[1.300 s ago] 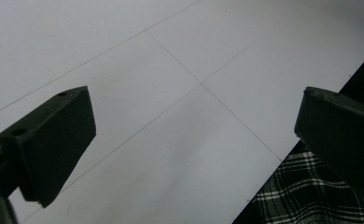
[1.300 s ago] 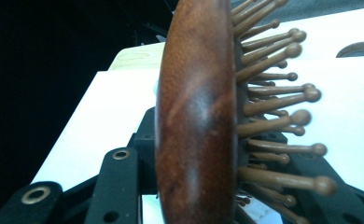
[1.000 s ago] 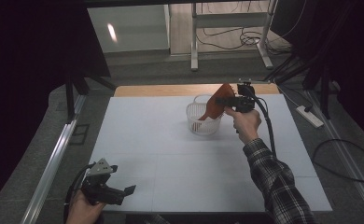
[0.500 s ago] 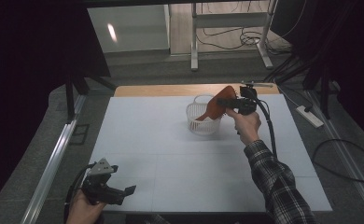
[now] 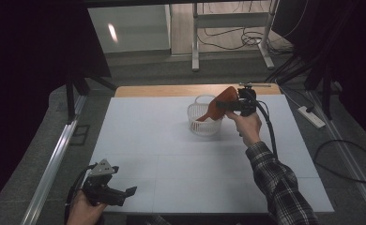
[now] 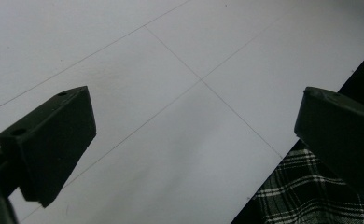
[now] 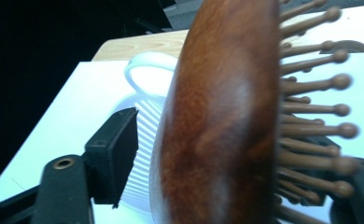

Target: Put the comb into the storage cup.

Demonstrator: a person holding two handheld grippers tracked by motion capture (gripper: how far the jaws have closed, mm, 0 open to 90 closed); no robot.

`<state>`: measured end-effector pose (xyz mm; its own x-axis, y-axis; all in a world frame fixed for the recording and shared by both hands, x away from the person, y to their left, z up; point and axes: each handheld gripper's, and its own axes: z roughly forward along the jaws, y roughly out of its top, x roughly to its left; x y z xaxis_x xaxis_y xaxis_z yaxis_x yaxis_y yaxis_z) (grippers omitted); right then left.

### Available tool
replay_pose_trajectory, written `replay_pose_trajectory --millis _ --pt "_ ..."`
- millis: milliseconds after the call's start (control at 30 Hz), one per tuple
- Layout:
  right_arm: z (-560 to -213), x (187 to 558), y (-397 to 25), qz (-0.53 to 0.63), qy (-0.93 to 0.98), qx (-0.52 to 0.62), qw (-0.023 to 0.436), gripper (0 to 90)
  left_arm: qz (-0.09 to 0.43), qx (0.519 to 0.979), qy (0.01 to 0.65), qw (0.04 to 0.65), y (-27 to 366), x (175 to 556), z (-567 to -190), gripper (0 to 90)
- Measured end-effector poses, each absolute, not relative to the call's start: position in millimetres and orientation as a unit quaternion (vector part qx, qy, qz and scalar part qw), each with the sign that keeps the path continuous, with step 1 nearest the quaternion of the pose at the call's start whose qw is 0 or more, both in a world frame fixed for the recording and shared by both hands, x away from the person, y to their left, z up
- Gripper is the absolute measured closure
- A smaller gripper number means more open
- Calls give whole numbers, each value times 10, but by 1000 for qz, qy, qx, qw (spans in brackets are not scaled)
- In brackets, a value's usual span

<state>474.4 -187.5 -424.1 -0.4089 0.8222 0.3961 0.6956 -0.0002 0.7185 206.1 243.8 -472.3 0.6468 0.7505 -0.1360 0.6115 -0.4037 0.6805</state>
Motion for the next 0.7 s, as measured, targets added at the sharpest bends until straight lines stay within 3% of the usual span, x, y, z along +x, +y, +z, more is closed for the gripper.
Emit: replay_pose_trajectory --millis 367,700 --pt "-4224 4729 -1867 446 720 526 74 135 96 832 409 361 2434 2062 -4725 0" --pt "-4183 4691 -1907 444 729 516 76 126 96 833 408 361 2432 2062 -4725 0"
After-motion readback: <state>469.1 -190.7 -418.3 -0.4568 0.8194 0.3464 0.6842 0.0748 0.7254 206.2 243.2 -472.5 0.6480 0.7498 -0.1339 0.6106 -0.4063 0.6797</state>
